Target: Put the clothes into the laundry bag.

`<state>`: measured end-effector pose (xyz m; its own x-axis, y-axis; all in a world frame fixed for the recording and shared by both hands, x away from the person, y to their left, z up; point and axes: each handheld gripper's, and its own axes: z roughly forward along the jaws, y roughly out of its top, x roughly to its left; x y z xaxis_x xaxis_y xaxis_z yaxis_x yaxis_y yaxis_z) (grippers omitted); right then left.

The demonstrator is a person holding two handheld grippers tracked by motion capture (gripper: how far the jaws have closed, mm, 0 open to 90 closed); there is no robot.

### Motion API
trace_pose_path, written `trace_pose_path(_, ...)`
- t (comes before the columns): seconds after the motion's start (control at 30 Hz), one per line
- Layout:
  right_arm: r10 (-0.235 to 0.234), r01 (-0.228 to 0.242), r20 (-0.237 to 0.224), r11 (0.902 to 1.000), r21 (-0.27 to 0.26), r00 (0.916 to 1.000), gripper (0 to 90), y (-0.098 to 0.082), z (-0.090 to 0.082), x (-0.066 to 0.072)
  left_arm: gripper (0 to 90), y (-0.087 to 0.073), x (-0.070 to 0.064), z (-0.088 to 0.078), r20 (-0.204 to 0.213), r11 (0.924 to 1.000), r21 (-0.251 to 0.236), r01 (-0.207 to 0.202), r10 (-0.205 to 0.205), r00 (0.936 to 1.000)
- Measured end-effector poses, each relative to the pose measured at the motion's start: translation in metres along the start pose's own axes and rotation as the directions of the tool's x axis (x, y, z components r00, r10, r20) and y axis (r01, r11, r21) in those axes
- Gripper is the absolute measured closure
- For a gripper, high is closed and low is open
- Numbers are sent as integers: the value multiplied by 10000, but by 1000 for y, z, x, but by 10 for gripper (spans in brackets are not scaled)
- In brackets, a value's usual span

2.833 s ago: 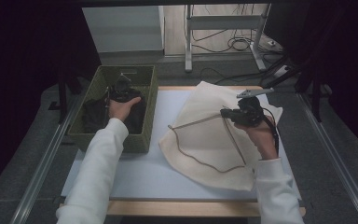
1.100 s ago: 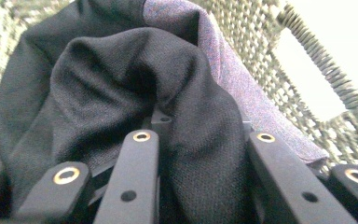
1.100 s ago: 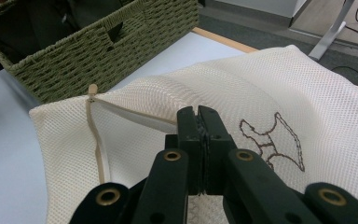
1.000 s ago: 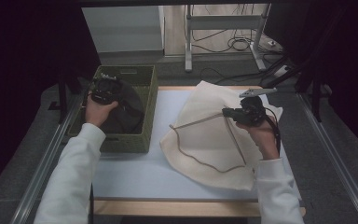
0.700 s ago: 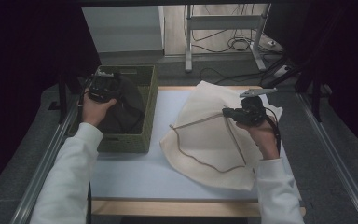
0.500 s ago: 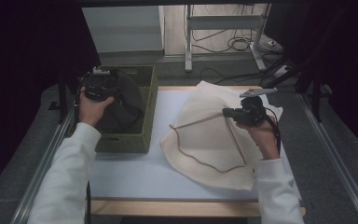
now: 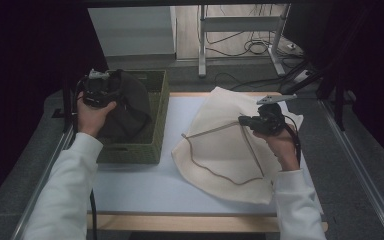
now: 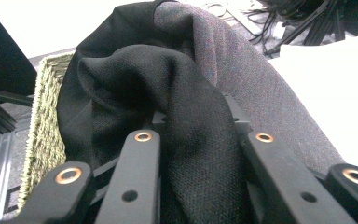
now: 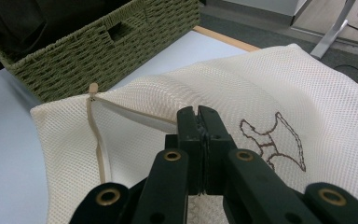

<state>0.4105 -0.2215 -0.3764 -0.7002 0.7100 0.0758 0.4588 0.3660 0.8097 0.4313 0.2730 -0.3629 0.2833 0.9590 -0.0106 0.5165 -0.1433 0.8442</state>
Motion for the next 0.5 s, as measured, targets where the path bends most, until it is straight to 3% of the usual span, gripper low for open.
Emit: trace_pose_path(0.5,-8,8,8,10000,0,10000,890,0,0,0,746,12,-5,-25,327,9951,-986,60,-28,9995)
